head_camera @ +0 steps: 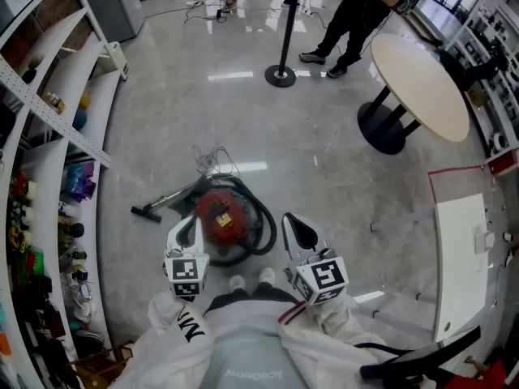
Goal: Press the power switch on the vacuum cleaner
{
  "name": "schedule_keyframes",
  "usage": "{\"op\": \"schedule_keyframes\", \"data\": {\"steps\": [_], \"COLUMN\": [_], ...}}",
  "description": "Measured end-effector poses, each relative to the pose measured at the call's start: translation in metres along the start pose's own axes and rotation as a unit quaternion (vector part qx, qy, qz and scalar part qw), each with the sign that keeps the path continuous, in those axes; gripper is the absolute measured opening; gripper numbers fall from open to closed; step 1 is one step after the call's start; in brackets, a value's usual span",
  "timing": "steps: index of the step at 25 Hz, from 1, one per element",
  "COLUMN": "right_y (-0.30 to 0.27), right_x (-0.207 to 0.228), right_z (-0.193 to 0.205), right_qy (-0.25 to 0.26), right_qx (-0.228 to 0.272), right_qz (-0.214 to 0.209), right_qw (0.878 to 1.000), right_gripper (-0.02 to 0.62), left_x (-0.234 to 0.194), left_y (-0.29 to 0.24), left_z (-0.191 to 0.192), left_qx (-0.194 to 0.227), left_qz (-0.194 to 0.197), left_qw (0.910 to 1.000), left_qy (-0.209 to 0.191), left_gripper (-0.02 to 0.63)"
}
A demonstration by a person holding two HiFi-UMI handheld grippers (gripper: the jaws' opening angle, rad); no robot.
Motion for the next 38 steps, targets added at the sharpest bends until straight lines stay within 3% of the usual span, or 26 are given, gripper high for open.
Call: {"op": "schedule_keyframes", "data": {"steps": [14, 26, 38], "right_y": [0.001, 0.009, 0.023], "right_x": [0.0, -0.06, -0.082], "right_z": [-0.024, 0.0, 0.009], "right_qy": [0.017, 0.014, 0.022], "right_qx": [0.031, 0.011, -0.023], "right_qz": [-0.006, -0.008, -0.015], "right_qw": [0.999, 1.0, 0.999], "right_gripper": [0.001, 0.0, 0.001], "left_x": [0.002, -0.024, -0.02], "left_y": [0.034, 0.08, 0.1], "left_z": [-0.062, -0.033, -0.009], "left_qx": [0.077, 0.078, 0.064], "left_qz": [-0.011, -0.019, -0.007], "left_qw": [0.9969, 0.9967, 0.9978], "left_qy": [0.01, -0.005, 0.015], "left_gripper": [0.0, 0.0, 0.0]}}
Point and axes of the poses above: the fingertips, and each gripper's own axes: y backward along the fingers, x to its right, z out of its underside, the point moved 8 cm from there along y, backward along the fingers, and after that the axes turned 6 degrees about x, right-handed, at the moved point
